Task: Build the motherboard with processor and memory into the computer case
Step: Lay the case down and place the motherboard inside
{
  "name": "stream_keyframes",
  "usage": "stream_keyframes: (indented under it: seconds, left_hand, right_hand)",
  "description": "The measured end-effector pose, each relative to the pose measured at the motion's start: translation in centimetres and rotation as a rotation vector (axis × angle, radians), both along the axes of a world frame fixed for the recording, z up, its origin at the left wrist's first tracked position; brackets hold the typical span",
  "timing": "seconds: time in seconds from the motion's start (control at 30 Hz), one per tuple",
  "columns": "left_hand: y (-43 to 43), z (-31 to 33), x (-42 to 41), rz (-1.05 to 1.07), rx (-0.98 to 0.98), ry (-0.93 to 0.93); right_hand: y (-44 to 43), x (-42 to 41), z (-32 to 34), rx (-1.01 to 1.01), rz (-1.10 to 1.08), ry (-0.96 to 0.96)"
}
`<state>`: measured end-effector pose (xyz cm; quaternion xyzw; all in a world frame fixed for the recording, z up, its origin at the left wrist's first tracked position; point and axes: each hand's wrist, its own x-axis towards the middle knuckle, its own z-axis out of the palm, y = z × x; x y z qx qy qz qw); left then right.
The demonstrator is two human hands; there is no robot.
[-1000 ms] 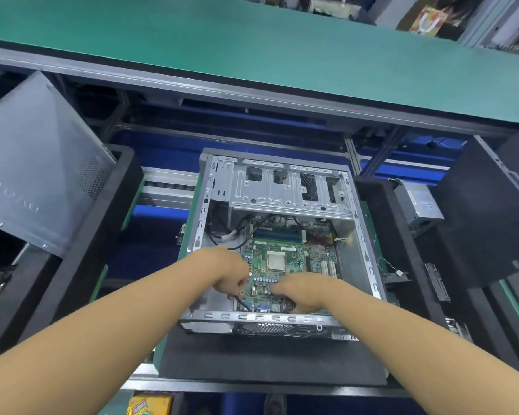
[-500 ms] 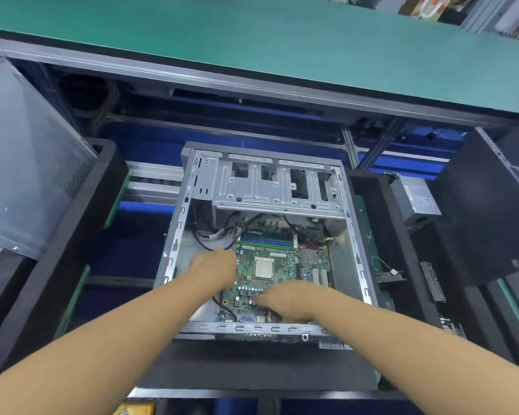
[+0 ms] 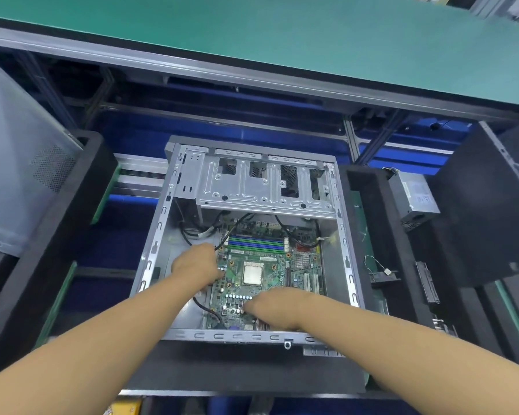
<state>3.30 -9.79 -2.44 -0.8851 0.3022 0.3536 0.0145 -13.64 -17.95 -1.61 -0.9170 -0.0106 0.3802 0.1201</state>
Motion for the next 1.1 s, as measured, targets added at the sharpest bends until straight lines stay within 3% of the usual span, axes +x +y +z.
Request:
stream_keyframes:
  seconds: [0.3, 0.43, 0.6, 0.87, 1.1]
  left_hand:
    - [0.0, 0.0, -0.7, -0.156, 0.187, 0.019]
    - [-0.2, -0.6, -0.1, -0.11, 0.194, 0.144]
    - [-0.7, -0.8, 0.1, -0.133, 0.213, 0.153]
    - [-2.7, 1.3, -0.6, -0.371, 0.298, -0.13]
    - [-5.0, 0.0, -0.8, -0.271, 0.167, -0.228]
  right_hand:
    - [-1.8, -1.1, 0.9, 0.211, -0.088, 0.082]
    - [-2.0, -1.3, 0.7, 0.263, -0.181, 0.082]
    - [-2.1, -1.0, -0.2, 0.276, -0.328, 0.121]
    - [-2.4, -1.1, -1.5, 0.286, -0.503, 0.213]
    - [-2.6, -0.4, -0.8, 0.267, -0.559, 0.27]
